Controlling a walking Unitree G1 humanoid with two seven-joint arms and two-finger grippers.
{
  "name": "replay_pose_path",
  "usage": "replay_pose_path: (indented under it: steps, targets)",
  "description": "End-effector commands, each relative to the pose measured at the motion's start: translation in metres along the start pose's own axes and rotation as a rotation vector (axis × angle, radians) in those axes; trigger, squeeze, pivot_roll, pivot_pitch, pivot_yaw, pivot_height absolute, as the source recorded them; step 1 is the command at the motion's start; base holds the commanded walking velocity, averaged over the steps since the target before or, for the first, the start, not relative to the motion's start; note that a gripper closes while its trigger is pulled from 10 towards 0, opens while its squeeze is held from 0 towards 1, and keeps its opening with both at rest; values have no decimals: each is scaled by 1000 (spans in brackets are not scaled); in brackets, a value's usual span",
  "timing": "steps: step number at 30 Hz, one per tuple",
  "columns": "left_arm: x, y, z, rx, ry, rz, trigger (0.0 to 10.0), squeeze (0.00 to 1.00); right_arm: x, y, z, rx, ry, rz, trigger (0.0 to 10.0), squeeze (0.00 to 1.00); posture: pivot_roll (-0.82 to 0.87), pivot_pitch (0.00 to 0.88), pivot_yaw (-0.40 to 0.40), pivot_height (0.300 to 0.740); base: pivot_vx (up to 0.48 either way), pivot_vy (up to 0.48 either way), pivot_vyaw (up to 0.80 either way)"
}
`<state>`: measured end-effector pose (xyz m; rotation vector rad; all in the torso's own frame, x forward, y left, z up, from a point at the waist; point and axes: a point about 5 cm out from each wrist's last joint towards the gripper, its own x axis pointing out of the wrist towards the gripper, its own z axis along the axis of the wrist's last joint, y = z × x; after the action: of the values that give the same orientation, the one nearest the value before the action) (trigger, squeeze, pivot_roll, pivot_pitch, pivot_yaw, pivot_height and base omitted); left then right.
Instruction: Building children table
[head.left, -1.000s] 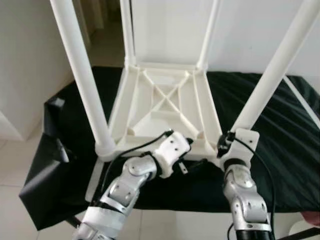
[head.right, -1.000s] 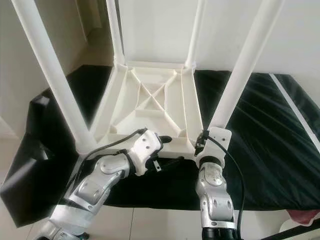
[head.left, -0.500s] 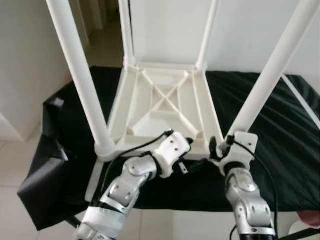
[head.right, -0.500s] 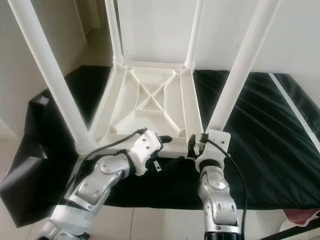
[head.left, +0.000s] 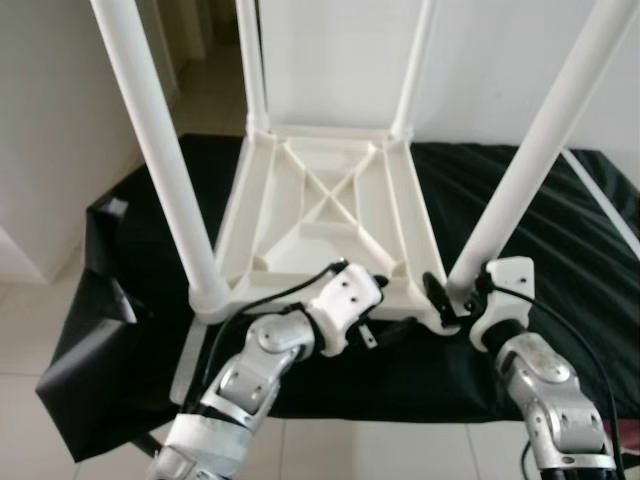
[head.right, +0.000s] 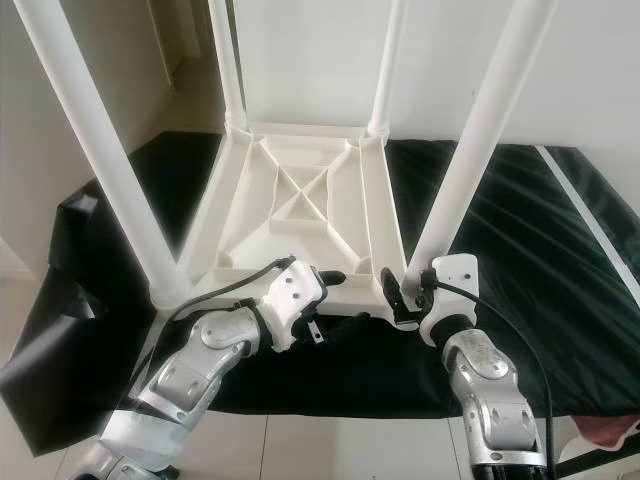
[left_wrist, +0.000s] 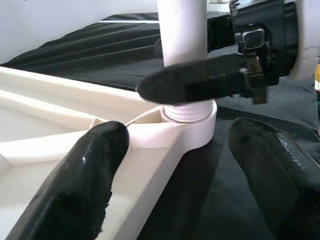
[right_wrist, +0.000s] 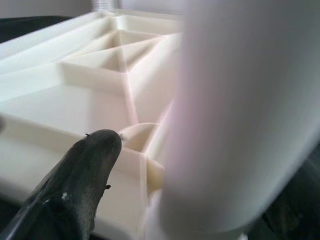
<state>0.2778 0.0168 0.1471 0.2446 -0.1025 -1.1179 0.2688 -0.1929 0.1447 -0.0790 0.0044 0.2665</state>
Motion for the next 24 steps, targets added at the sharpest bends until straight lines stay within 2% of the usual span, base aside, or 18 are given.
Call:
replay_pose_path:
  steps: [1,3,6,7,9,10,11,13,24]
  targets:
    - [1,-3,-1,7,2,-36,10000,0,0,1,-3,3,8,18,10000,0,-3,0,-32,740,0,0,0]
    - [2,-3,0,8,2,-36,10000,0,0,-1,-3,-5,11,35,10000,0,-3,0,-32,740,0,0,0]
    - [2,-3,0,9,0,-37,10000,0,3,-10,-5,-56,41,138,10000,0,1,0,-32,740,0,0,0]
    - [2,-3,0,9,0,-37,10000,0,3,-11,-5,-64,47,157,7412,0,1,0,-32,740,0,0,0]
    - [2,-3,0,9,0,-36,10000,0,3,-13,-6,-72,55,162,7412,0,5,0,-35,740,0,0,0]
    - [1,-3,0,10,1,-33,10000,0,3,-16,-8,-67,63,168,4588,0,6,0,-36,740,0,0,0]
    - [1,-2,0,10,1,-32,10000,0,3,-17,-9,-64,68,173,4588,0,6,0,-36,740,0,0,0]
    - [1,-3,0,9,0,-31,10000,0,1,-19,-14,-72,87,191,0,0,8,0,-38,740,0,0,0]
    - [1,-4,1,9,1,-33,10000,0,-7,-19,-23,-53,111,229,0,0,2,0,-34,740,0,0,0]
